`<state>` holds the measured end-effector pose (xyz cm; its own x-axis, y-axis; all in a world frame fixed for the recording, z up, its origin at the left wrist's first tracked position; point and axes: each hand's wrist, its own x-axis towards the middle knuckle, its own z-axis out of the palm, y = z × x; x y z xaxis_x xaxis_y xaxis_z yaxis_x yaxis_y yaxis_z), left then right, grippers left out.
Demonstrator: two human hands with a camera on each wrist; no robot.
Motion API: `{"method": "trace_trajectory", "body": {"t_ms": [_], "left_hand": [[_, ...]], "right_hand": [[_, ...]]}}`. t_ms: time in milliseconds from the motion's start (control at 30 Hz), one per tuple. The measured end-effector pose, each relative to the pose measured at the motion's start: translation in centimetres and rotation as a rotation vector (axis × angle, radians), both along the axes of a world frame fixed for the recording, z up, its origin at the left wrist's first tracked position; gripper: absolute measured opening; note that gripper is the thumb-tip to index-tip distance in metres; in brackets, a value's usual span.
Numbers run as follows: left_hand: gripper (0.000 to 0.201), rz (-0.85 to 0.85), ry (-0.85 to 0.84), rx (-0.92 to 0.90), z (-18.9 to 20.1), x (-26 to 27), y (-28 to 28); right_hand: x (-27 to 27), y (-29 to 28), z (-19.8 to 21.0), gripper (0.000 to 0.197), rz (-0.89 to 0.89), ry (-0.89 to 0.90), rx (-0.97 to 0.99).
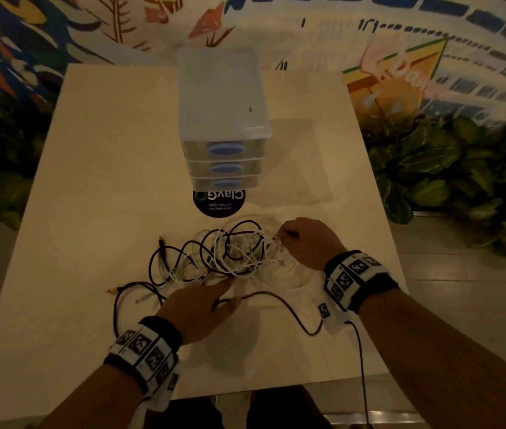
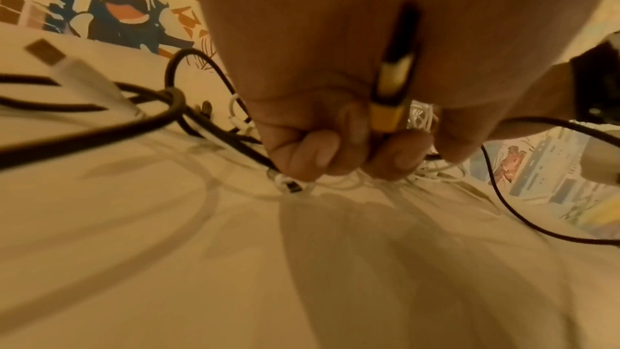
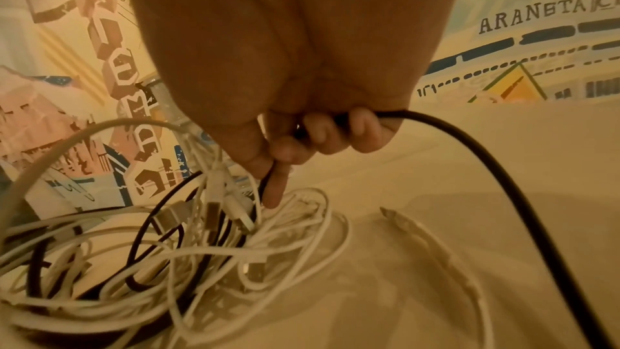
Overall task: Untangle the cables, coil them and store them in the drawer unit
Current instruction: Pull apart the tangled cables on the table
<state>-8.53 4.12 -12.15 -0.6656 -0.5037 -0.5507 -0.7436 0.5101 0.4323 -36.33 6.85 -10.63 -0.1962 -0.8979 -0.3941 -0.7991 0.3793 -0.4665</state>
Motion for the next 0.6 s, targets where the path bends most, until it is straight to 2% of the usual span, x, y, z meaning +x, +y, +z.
{"method": "trace_trajectory", "body": {"t_ms": [133, 233, 467, 600], "left_hand": [[0.082, -0.034, -0.023, -0.019, 0.0, 0.2, 0.3], [0.088, 0.028, 0.029, 0.017, -0.3, 0.6, 0.3], [0.018, 0.409, 0.402, 0.028, -1.4, 0.9, -0.7], [0.016, 0.485, 0.468, 0.192, -1.2, 0.7, -1.0]], "right_hand": [[-0.1, -0.2, 0.1, 0.036, 0.044, -0.032, 0.146], [-0.4, -0.1, 0.0, 0.035, 0.062, -0.093, 0.189], [0.2, 0.0, -0.6, 0.034, 0.06, -0.218, 0.228], [1.1, 0.0, -0.2, 0.034, 0.003, -0.36, 0.2]]}}
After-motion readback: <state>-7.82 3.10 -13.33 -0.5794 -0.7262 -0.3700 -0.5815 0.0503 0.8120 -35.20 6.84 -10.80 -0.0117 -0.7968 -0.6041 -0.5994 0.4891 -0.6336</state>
